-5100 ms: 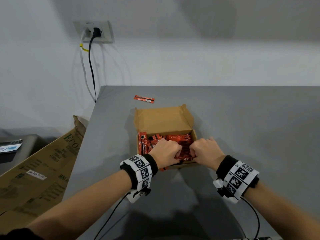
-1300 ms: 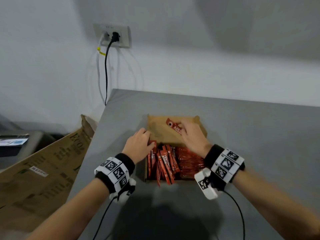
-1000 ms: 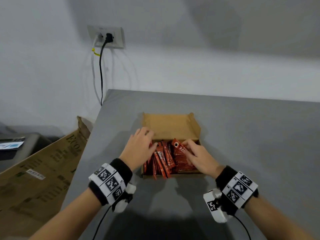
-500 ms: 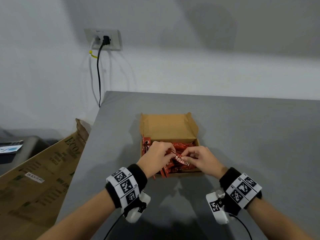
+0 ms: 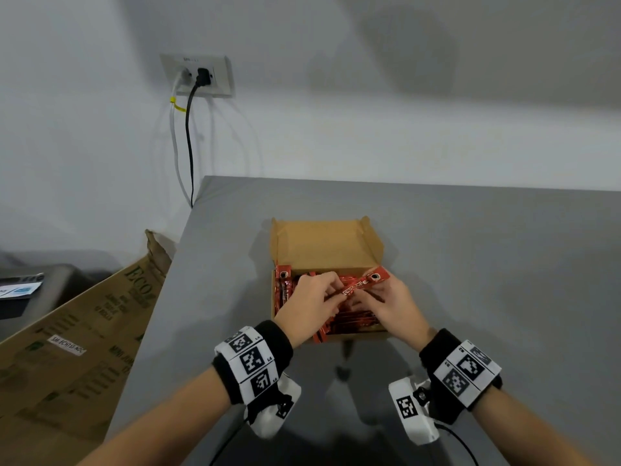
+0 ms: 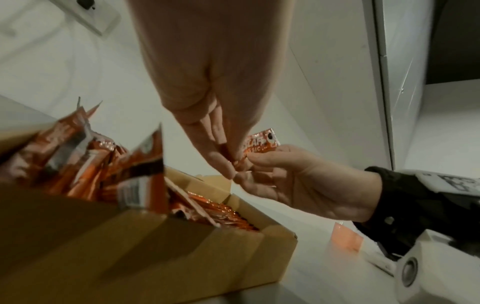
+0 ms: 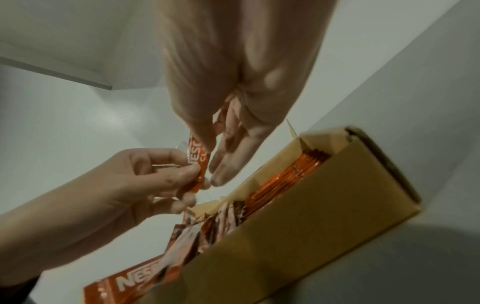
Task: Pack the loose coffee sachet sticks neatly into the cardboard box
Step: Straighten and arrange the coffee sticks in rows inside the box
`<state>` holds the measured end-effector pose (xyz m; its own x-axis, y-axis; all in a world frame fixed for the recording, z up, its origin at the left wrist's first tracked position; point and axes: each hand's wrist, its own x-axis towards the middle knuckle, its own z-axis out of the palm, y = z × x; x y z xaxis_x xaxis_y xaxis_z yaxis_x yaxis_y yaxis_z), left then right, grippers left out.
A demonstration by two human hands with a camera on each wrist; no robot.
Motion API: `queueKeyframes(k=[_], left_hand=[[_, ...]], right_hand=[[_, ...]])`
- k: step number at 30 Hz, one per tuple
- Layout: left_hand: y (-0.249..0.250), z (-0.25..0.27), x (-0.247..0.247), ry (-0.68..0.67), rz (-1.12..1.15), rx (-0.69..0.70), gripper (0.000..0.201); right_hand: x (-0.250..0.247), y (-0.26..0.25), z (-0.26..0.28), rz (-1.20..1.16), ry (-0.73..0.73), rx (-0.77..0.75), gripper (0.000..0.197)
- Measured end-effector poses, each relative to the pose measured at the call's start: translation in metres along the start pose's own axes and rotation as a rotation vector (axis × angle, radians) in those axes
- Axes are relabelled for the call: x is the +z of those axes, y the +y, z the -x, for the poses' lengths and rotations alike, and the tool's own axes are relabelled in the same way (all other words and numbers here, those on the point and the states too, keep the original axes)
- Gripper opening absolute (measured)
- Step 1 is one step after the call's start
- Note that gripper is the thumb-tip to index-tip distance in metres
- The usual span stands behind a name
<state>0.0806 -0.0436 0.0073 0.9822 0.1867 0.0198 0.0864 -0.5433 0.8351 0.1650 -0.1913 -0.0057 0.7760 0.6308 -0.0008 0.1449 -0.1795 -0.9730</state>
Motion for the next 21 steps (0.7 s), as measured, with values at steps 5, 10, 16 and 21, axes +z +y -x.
queueKeyframes(k=[5, 10, 16, 21], left_hand=[[-0.006, -0.006, -0.001, -0.115, -0.278, 0.117, 0.016], [-0.007, -0.003, 0.012, -0.207, -0.373, 0.167, 0.019], [-0.007, -0.008, 0.021, -0.311, -0.448, 0.163, 0.019], [-0.005, -0.011, 0.023, -0.32, -0.531, 0.135, 0.01]], right_hand=[[-0.022, 0.0, 0.001, 0.462, -0.032, -0.209, 0.02], [-0.034, 0.006, 0.004, 0.81, -0.268, -0.207, 0.012], [-0.031, -0.005, 0.006, 1.046, -0.368, -0.072, 0.015], [-0.02, -0.009, 0.001, 1.176, -0.382, 0.002, 0.012]])
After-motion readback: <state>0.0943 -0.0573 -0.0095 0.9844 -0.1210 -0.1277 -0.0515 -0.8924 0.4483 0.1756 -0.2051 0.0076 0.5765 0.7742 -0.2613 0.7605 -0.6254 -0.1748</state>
